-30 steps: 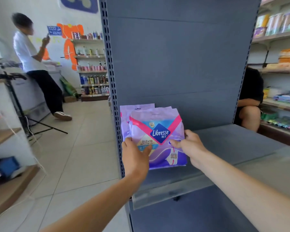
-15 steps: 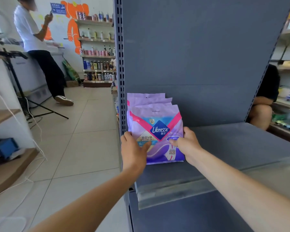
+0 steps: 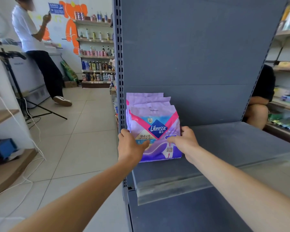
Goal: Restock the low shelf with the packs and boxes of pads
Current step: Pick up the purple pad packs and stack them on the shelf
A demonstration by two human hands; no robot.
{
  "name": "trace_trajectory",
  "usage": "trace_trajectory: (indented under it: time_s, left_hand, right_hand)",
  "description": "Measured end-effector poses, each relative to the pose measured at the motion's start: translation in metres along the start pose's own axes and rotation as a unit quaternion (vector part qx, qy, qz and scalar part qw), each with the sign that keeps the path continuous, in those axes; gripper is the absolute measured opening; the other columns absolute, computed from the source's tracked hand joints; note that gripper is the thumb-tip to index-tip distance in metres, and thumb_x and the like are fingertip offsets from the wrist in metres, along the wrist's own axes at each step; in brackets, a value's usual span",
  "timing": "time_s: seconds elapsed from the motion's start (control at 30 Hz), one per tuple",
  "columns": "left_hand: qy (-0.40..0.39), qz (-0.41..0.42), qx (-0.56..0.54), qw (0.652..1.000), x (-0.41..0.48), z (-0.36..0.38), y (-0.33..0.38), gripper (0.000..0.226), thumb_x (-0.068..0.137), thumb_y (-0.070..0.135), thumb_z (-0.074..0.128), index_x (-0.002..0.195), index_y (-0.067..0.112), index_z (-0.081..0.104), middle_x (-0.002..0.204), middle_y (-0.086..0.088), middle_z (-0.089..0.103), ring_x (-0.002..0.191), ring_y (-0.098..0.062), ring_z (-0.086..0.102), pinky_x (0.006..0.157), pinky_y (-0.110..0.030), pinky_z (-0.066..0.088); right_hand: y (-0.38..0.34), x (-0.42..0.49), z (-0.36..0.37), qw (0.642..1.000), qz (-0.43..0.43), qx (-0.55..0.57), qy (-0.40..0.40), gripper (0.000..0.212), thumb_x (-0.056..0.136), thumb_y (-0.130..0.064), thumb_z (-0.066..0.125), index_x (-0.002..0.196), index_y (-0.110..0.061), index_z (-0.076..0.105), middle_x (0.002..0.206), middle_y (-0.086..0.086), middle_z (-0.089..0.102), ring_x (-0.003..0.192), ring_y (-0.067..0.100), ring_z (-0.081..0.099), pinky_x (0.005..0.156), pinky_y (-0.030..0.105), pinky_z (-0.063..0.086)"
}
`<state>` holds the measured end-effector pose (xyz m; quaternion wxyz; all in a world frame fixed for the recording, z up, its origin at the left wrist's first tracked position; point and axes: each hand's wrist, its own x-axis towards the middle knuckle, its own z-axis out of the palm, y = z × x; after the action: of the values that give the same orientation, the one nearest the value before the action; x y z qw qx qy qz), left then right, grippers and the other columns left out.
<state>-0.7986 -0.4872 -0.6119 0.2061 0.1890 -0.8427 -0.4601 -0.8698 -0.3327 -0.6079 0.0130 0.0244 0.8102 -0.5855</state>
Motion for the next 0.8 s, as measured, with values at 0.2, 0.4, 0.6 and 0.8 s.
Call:
trace_trajectory:
  time_s: [0.2, 0.4, 0.6, 0.8]
  left_hand:
    - [0.135, 0.140, 0.125, 0.973, -0.022, -0.027, 0.027, 0.064, 0.079, 0.029, 0.074, 0.126, 0.005, 0.039, 0.125, -0.011, 0.042, 0.117, -0.027, 0.041, 0.098, -0.036, 0.041]
    - [-0.083, 0.324, 0.165, 0.928, -0.067, 0.018, 0.081, 0.044, 0.084, 0.035, 0.067, 0.118, 0.017, 0.047, 0.117, 0.003, 0.054, 0.106, -0.019, 0.057, 0.083, -0.038, 0.049]
    - [-0.349, 0.396, 0.262, 0.808, -0.138, 0.121, 0.117, 0.060, 0.082, 0.053, 0.064, 0.126, 0.018, 0.043, 0.126, 0.002, 0.051, 0.112, -0.022, 0.054, 0.092, -0.038, 0.045]
    - [-0.458, 0.414, 0.259, 0.743, -0.203, 0.206, 0.147, 0.066, 0.082, 0.045, 0.068, 0.133, 0.014, 0.040, 0.137, -0.006, 0.048, 0.123, -0.026, 0.049, 0.100, -0.039, 0.042]
  right_hand:
    - [-0.013, -0.042, -0.044, 0.977, -0.027, -0.212, -0.008, 0.066, 0.081, -0.022, 0.071, 0.134, -0.002, 0.036, 0.136, 0.015, 0.049, 0.119, 0.029, 0.053, 0.086, 0.031, 0.046]
    - [0.000, -0.081, -0.116, 0.916, -0.032, -0.400, -0.034, 0.060, 0.079, -0.026, 0.066, 0.129, -0.003, 0.044, 0.117, 0.012, 0.058, 0.110, 0.029, 0.055, 0.088, 0.039, 0.050]
    - [0.055, -0.132, -0.228, 0.858, 0.066, -0.509, -0.025, 0.034, 0.075, -0.030, 0.073, 0.094, -0.009, 0.055, 0.109, 0.011, 0.060, 0.101, 0.031, 0.060, 0.075, 0.033, 0.049]
    - [0.115, -0.212, -0.346, 0.846, 0.186, -0.496, 0.061, 0.058, 0.085, -0.032, 0.066, 0.133, -0.004, 0.049, 0.134, 0.015, 0.054, 0.122, 0.031, 0.052, 0.100, 0.037, 0.045]
